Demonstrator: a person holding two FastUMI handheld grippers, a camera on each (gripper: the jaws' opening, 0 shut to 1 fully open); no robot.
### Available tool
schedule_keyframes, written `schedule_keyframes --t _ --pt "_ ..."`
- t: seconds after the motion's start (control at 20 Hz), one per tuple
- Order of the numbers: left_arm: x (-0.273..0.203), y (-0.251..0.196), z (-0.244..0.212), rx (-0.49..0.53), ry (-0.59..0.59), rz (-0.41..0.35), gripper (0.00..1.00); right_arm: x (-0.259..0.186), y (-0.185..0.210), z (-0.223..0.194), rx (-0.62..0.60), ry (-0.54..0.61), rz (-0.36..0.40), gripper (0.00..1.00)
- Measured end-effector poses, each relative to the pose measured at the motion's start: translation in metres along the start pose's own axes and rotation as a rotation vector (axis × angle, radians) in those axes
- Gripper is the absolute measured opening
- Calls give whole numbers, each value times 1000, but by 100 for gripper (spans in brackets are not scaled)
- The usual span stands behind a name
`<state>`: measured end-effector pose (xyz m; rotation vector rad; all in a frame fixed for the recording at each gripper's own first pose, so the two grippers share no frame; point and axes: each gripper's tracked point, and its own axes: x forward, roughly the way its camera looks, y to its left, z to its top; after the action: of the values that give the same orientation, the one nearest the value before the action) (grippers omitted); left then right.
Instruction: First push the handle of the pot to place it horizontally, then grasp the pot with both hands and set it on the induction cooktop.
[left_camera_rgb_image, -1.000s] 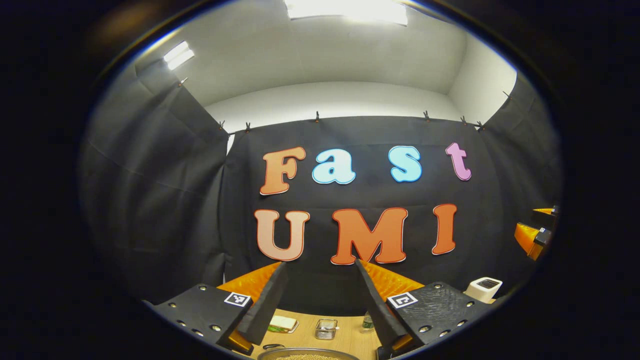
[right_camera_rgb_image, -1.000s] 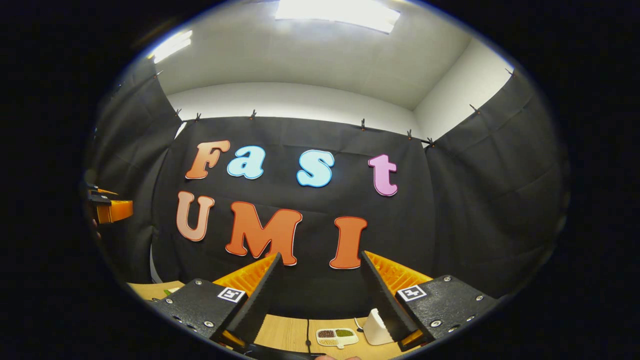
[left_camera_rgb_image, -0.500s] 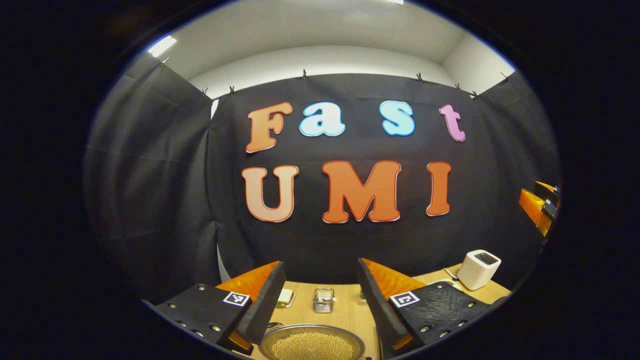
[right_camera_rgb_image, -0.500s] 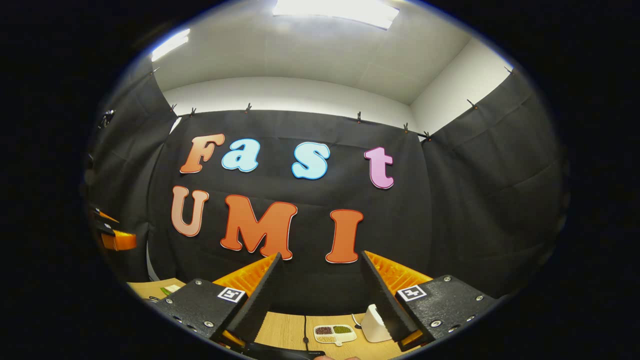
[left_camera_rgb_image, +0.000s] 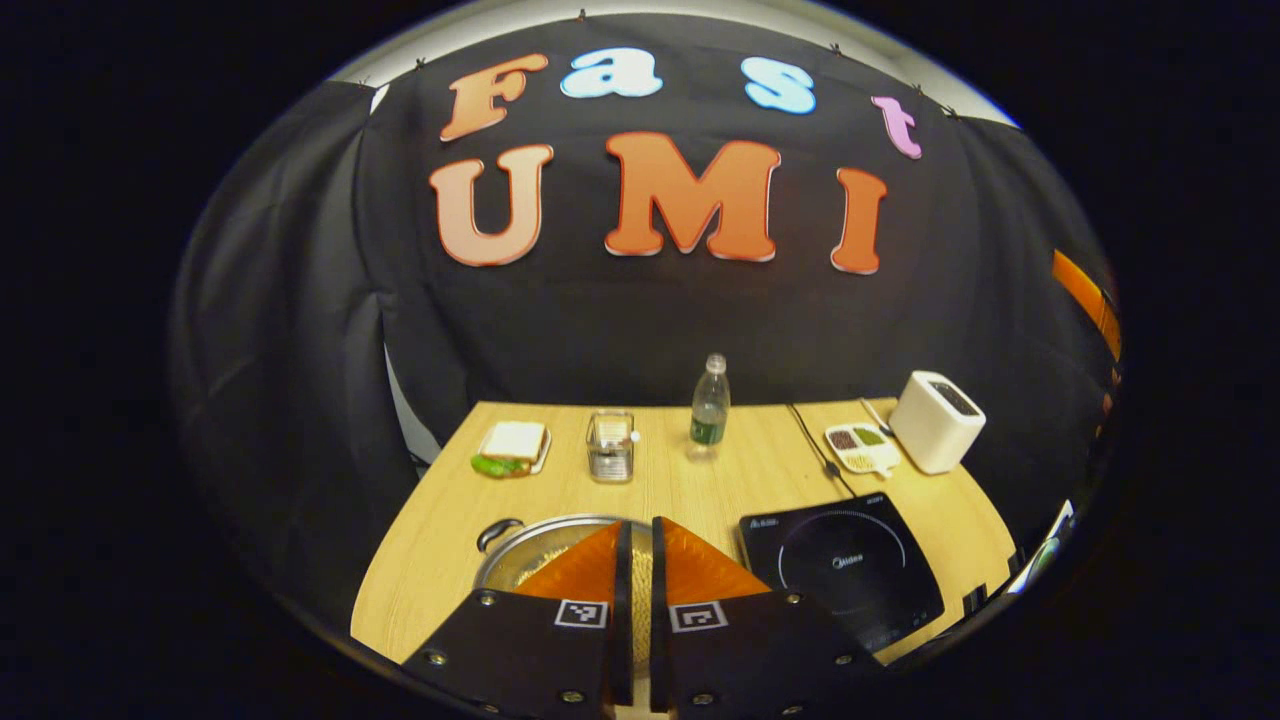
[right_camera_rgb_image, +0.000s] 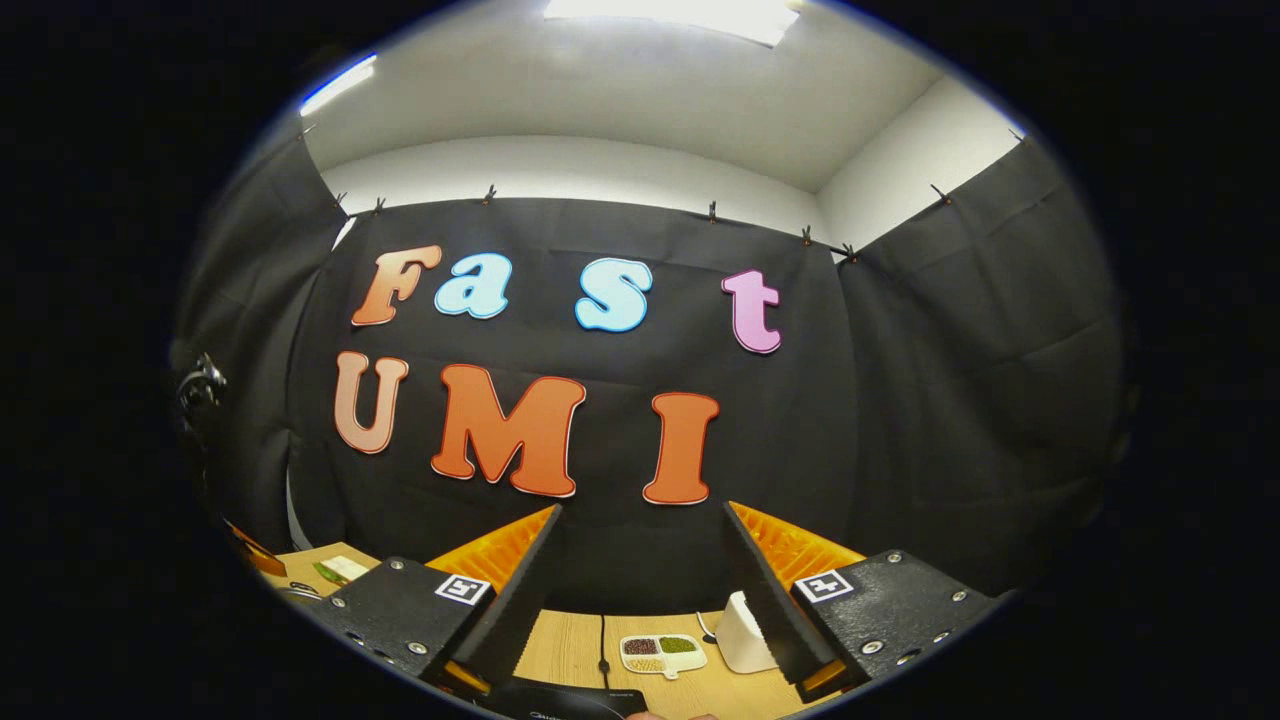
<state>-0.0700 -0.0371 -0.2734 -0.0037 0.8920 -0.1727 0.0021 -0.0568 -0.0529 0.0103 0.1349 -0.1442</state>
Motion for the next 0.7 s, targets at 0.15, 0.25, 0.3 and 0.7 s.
schedule_keyframes --t 0.15,0.25,0.3,0.7 --pt "3 -10 -51 21 167 -53 3 1 0 -8 8 30 3 95" --pt "3 -15 -77 54 255 -82 3 4 -2 -11 7 36 -3 95" --pt "2 -18 -89 65 298 -102 3 4 -3 -12 4 39 -4 95" --pt "-18 -29 -179 85 645 -184 3 2 -7 -24 -28 69 -16 95"
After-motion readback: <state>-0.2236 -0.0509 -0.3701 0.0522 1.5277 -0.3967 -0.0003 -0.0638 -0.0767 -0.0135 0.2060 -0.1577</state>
